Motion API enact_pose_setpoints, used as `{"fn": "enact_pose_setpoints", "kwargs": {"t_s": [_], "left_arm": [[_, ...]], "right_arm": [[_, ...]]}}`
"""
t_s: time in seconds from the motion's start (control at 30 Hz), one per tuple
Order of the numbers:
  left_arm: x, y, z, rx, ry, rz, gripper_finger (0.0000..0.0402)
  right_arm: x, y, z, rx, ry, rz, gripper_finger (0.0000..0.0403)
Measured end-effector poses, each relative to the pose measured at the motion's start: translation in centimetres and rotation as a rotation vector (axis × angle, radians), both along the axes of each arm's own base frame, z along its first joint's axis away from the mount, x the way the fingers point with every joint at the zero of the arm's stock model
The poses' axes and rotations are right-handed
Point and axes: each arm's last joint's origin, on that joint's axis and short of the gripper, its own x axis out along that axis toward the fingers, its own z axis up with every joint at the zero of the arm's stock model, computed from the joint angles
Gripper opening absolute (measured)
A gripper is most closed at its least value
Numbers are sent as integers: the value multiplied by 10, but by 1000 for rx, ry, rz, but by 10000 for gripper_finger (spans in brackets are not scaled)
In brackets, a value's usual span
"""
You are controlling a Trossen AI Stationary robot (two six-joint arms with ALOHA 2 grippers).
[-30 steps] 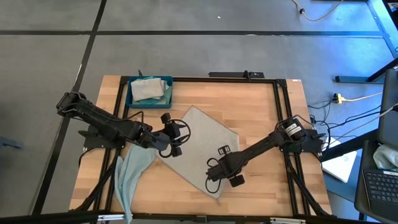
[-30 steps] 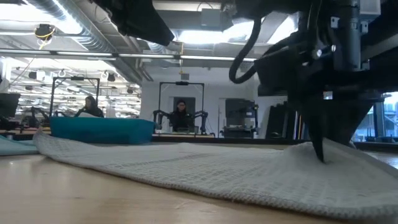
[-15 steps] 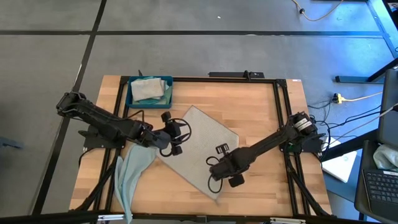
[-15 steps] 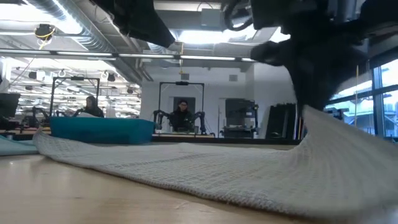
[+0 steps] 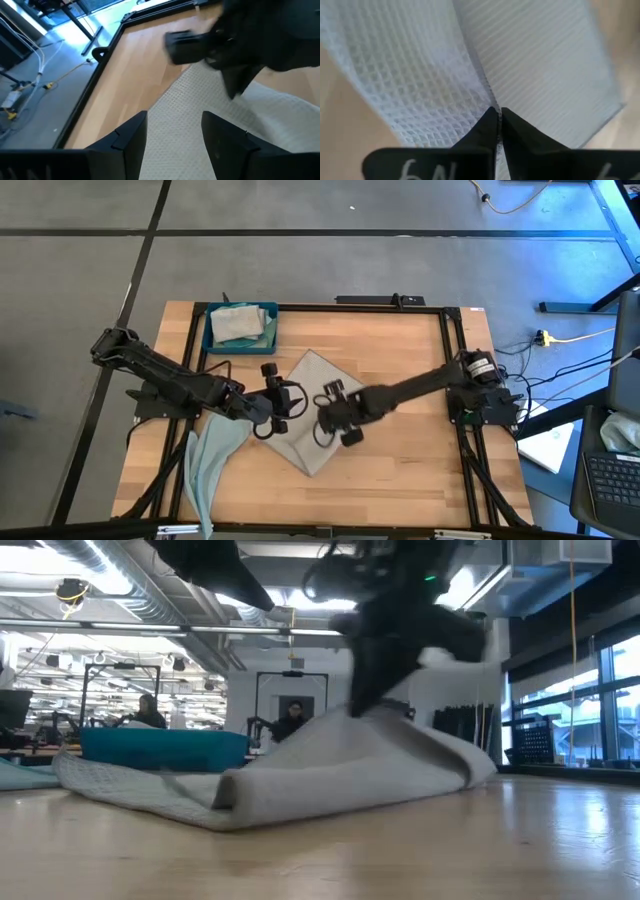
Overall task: Fold microfiber towels
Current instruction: Fold the gray towel
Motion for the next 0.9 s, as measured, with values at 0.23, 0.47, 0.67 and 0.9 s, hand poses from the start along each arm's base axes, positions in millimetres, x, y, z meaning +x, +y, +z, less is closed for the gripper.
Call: {"fn": "enact_pose_setpoints", "kwargs": {"t_s": [0.23, 0.47, 0.67, 0.9], "left_arm": [[-4, 3, -3, 68, 45, 49, 179], [-8, 6, -6, 122, 81, 109, 179], [-5, 19, -7, -6, 9, 232, 179], [0, 48, -24, -306, -4, 241, 179]], "right_arm": [[26, -49, 9, 25, -174, 13, 8], [33, -75, 11, 112, -219, 71, 16], [36, -73, 13, 101, -248, 159, 9], [38, -68, 15, 110, -270, 181, 20]]}}
